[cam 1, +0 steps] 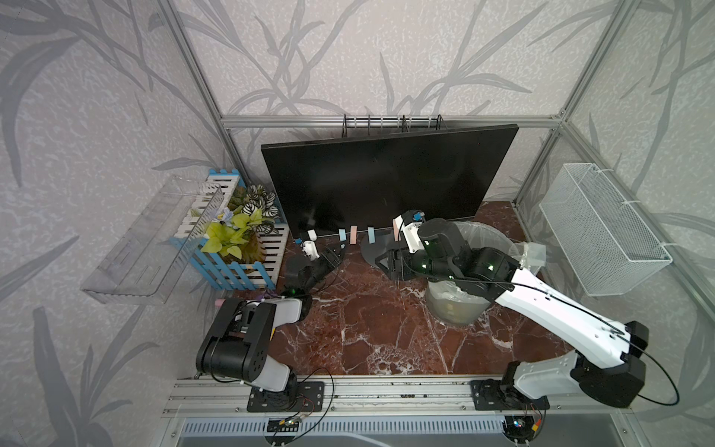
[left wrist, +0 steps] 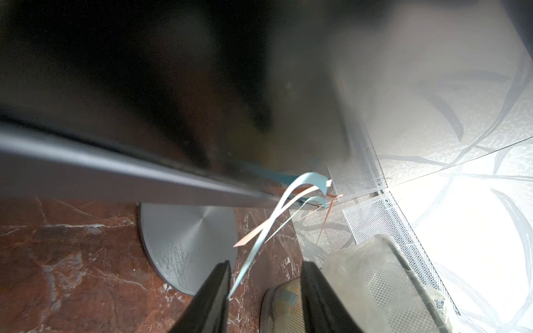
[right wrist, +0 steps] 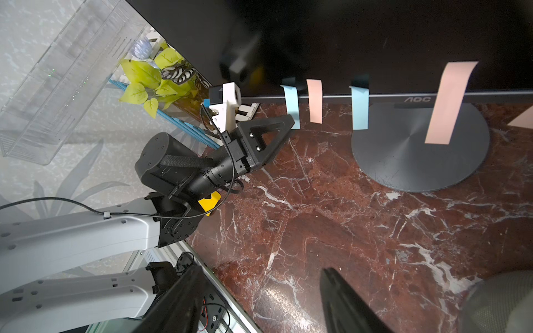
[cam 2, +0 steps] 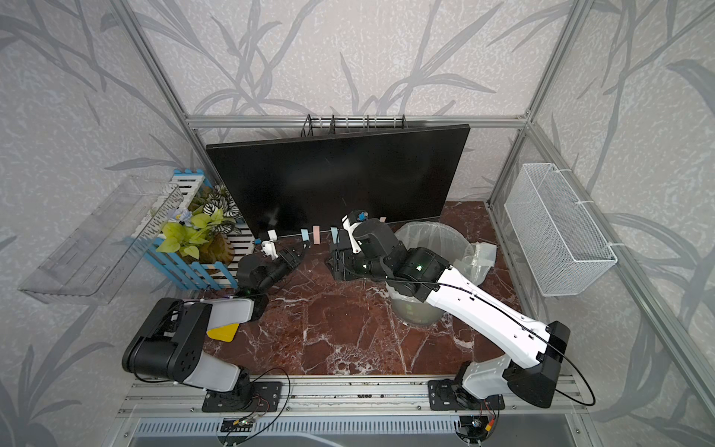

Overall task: Remove the sticky note from the monitor
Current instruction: Tear off the sticky note from the monitor.

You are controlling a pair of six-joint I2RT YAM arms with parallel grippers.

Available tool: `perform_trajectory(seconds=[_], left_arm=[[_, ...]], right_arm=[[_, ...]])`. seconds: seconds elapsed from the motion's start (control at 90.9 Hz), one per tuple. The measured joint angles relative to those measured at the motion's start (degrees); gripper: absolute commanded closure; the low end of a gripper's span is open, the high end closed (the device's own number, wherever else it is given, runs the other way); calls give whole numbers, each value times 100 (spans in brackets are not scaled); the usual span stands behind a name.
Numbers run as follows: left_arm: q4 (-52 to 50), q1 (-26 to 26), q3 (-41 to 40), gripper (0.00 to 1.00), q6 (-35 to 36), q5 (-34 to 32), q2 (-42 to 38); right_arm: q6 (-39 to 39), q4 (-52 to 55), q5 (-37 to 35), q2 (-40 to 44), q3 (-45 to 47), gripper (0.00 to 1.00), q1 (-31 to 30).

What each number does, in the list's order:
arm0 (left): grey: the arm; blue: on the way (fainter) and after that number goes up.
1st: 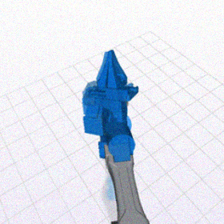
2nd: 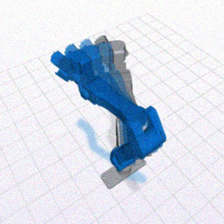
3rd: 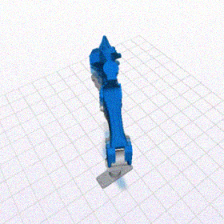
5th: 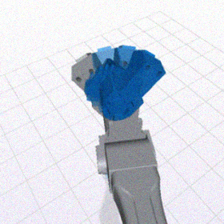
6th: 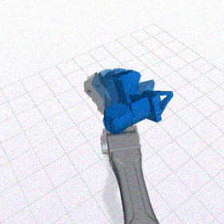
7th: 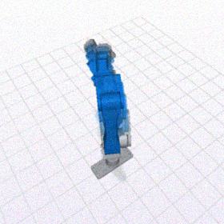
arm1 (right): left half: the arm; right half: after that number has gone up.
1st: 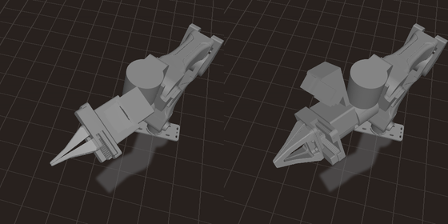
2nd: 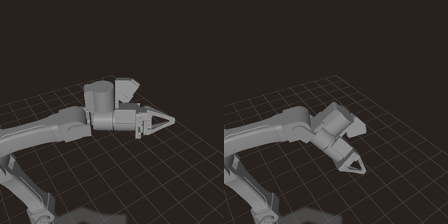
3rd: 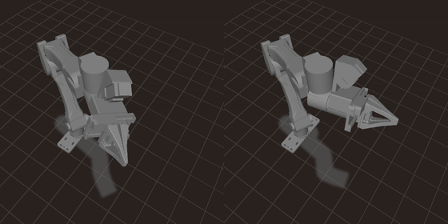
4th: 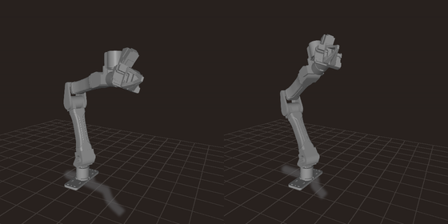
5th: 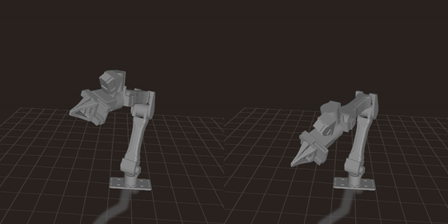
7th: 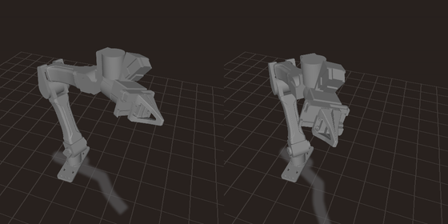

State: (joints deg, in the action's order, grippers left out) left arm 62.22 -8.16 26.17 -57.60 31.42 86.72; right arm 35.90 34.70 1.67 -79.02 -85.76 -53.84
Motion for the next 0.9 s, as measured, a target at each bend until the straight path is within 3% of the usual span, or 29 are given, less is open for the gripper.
perform_trajectory(seconds=[0.209, 0.363, 0.627, 0.902], left_arm=[[7, 13, 0, 81, -2, 17, 0], [-13, 15, -4, 100, -4, 13, -15], [-321, 33, -160, 100, 0, -13, -599], [-1519, 33, -409, 100, 24, -105, -2232]], right_arm=[[0, 11, -17, 0, 0, 32, 0], [0, 17, -20, 0, 2, 32, 0], [-35, 59, -122, 136, 57, 32, 0], [-61, 120, -302, 490, 188, 32, 133]])
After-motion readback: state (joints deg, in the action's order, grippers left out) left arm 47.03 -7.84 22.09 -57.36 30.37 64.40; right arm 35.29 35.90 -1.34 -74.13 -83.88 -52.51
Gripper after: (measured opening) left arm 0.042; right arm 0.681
